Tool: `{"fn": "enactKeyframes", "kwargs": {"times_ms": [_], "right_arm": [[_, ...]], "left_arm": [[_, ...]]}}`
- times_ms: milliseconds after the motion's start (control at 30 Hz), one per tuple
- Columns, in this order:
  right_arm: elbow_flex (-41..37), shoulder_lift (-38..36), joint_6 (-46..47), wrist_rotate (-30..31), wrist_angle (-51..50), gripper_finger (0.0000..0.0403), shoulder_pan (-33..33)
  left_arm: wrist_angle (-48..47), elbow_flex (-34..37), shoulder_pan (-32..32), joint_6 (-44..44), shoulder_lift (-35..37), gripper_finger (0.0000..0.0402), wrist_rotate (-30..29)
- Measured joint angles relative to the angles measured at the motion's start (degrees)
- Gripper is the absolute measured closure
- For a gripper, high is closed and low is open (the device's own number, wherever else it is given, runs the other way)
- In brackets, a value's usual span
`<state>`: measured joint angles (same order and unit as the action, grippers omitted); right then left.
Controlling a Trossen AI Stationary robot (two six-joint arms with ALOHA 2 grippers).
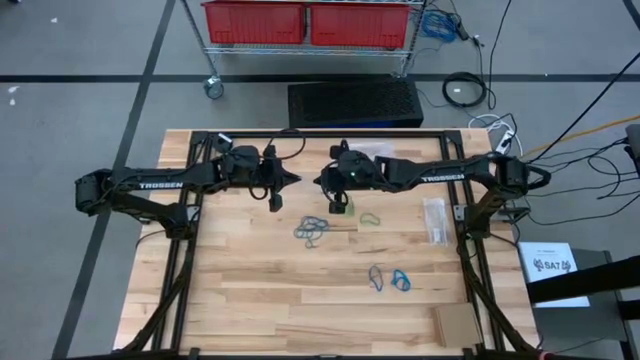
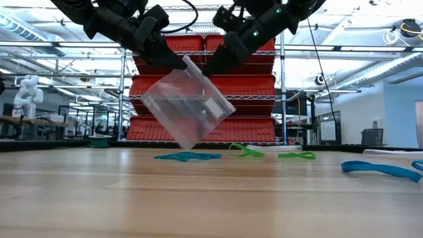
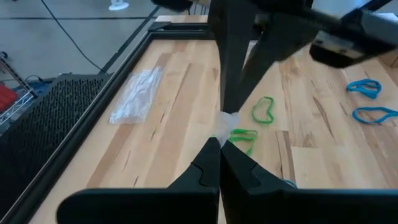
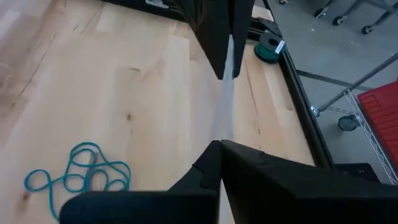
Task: Sort rubber bands
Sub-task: Put the blue rubber band into the transparent zip bag
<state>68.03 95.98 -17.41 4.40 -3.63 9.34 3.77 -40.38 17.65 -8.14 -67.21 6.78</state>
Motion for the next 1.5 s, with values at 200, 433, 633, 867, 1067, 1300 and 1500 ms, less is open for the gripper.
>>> {"fn": "enactKeyframes", "kwargs": {"times_ms": [200, 433, 633, 867, 1067, 1300, 1500], "right_arm": [[0.00, 0.52, -0.10, 0.00, 2.90, 0.0403, 0.46], [0.02, 1.33, 0.42, -0.04, 5.32, 0.0403, 1.20], [0.02, 5.59, 2.86, -3.62, 5.40, 0.0403, 1.19], [-0.04, 6.81, 2.77, 2.89, 4.78, 0.0403, 0.40], [-0.02, 4.33, 6.28, -1.47, 7.97, 0.0403, 3.60], [-6.01, 5.03, 4.07, -7.91, 16.10, 0.0403, 2.53], [-10.45, 5.21, 7.49, -11.49, 27.55, 0.0402, 0.87]], "left_arm": [[-0.19, 0.00, 0.00, 0.06, -0.01, 0.0401, 0.01], [-0.12, 0.00, 0.00, 0.02, -0.01, 0.0401, 0.03], [0.18, 0.00, -0.04, 0.07, -0.01, 0.0402, 0.03], [-0.15, 0.00, -0.08, 0.28, -0.03, 0.0401, 0.05], [-0.29, 0.00, -1.44, 0.40, -0.23, 0.0401, 0.44], [-0.28, 0.00, -2.72, 0.52, -2.30, 0.0401, 1.07], [1.81, 0.00, -2.71, 1.22, -3.68, 0.0401, 1.08]]}}
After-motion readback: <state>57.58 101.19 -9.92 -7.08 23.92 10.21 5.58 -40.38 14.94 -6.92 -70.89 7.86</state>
